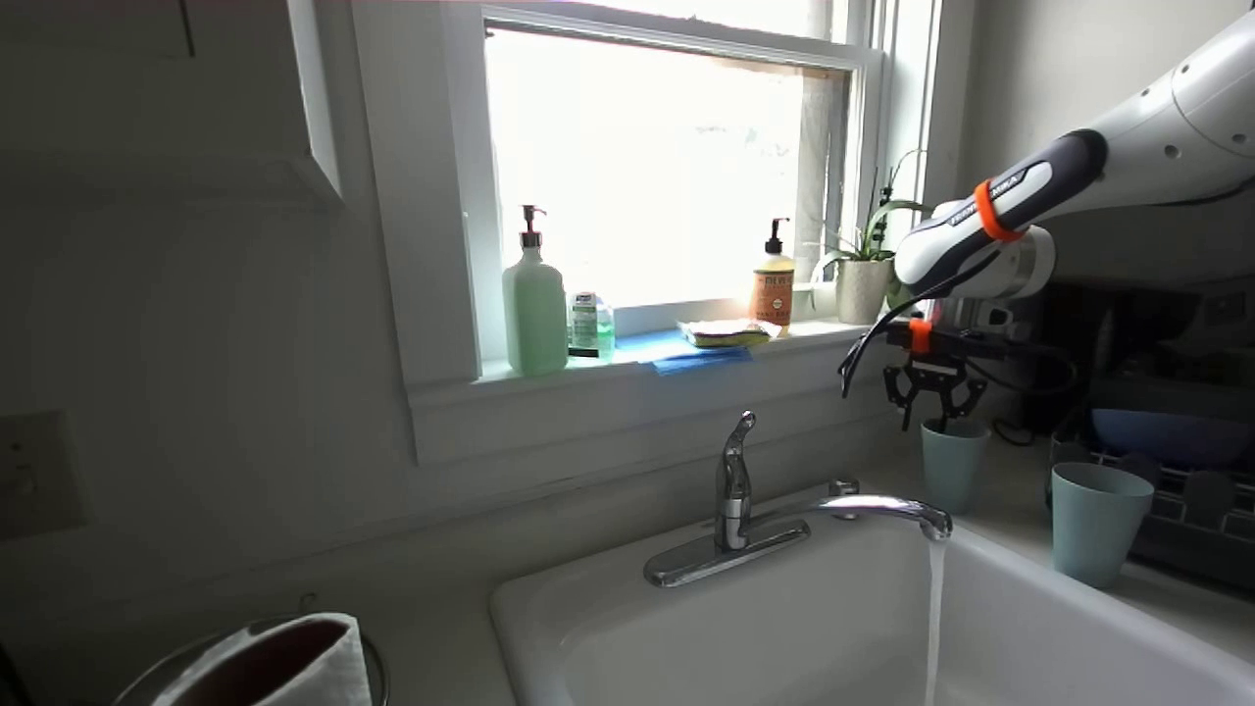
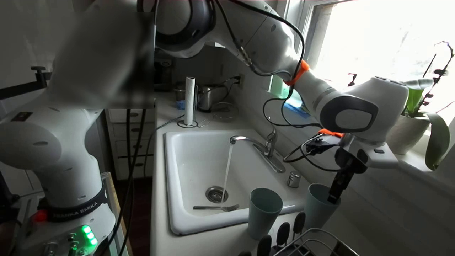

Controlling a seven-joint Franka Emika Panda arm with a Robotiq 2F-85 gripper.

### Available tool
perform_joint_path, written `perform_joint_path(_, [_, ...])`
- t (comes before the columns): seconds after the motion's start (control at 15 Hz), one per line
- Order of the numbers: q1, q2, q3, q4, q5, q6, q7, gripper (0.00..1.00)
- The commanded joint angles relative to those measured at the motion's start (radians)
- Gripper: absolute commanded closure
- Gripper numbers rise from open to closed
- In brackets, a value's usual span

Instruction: Get the grey cup in front, put it under the running water and then pour out the contents of the grey cup into the sink

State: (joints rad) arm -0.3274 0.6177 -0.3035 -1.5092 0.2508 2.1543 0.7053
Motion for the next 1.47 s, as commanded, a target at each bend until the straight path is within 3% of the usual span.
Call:
perform_joint_path(0.0, [-0.023,0.036,0.013,0.068,0.018,-0.057,0.014,0.8])
perform_joint_path(0.2, [-0.023,0.034,0.014,0.077,0.017,-0.079,0.014,1.0])
perform_joint_path(0.53, [-0.007,-0.03,0.012,0.041,0.011,-0.122,0.02,1.0])
perform_joint_path(1.2, [0.077,-0.302,0.0,-0.167,-0.027,-0.271,0.145,0.99])
perform_joint_path(1.4, [0.101,-0.383,0.01,-0.259,-0.021,-0.266,0.198,0.99])
